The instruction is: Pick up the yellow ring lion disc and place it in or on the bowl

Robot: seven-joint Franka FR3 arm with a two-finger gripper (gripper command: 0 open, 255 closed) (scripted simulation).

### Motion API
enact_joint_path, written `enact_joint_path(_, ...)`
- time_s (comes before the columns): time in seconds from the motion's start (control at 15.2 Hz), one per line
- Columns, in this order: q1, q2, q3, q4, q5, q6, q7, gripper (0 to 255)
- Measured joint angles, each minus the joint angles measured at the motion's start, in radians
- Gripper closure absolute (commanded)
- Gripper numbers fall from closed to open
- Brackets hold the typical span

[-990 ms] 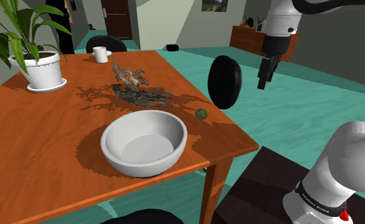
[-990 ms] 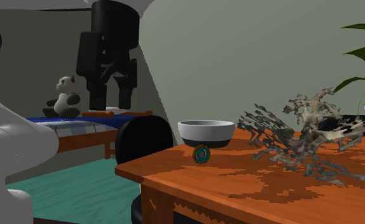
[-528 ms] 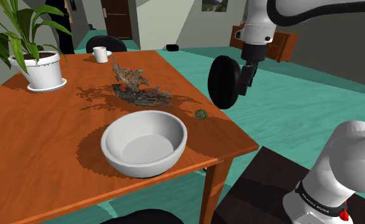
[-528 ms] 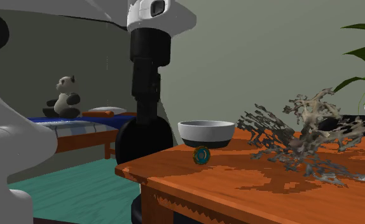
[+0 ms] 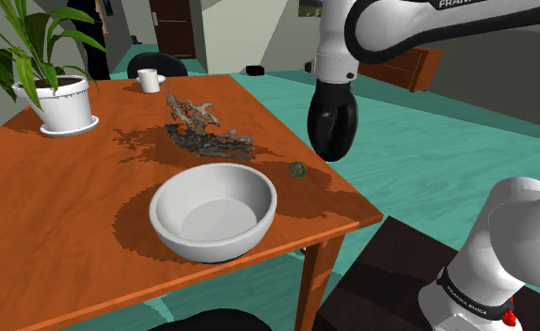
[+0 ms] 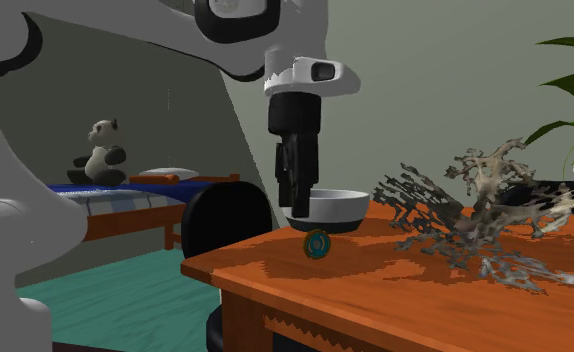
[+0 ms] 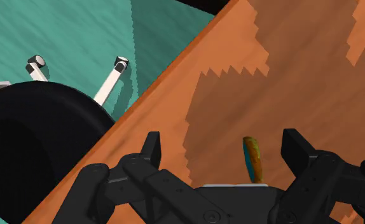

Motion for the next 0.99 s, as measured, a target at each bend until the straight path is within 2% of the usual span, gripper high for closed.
enact_joint_path(0.4,0.047,0.138,0.051,0.058,0.008,0.093,-0.019,0)
enact_joint_path(0.79,0.051,0.165,0.057,-0.003,0.008,0.181,-0.018,0)
enact_joint_path(0.99,0.051,0.166,0.059,-0.015,0.009,0.196,-0.017,0)
